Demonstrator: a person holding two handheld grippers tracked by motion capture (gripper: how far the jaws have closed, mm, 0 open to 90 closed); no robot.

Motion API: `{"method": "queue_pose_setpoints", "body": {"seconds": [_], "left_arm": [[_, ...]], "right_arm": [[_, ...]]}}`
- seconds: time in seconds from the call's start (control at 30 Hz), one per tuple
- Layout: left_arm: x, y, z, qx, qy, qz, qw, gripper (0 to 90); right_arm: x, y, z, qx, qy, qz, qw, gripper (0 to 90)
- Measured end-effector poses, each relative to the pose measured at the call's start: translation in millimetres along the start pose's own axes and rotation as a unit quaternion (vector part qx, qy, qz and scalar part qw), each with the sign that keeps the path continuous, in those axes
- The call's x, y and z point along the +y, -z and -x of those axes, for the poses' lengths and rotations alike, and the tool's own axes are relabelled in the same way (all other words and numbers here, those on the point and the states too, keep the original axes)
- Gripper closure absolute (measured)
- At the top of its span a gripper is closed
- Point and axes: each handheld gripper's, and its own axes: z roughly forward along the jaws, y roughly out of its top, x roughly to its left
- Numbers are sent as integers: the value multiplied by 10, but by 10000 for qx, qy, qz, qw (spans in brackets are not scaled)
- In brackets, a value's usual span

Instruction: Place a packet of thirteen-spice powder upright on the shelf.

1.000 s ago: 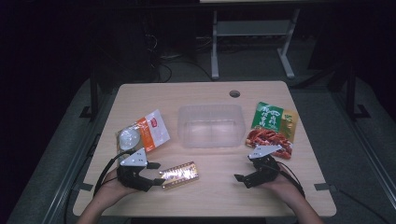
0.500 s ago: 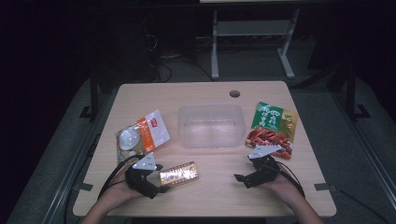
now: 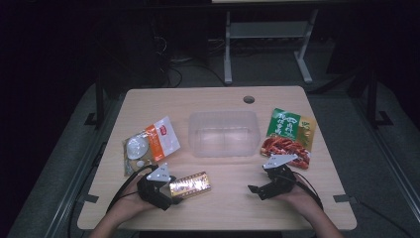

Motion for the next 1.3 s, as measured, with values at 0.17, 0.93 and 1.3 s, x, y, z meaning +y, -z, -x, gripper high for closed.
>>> {"method": "queue_pose_setpoints", "body": {"seconds": [0.17,0.93,1.3], "left_arm": [[-5,-29,4,1,-63,-125,9999,214],[48,-49,17,93,-31,-261,9996,317],[63,89,-43,86,101,-96,9999,319]], "right_arm": [[-1,0,-1,-7,-10,-8,10000,62],[12,40,-4,67,6,136,9999,59],[72,116,-31,479,78,238,9985,61]]}}
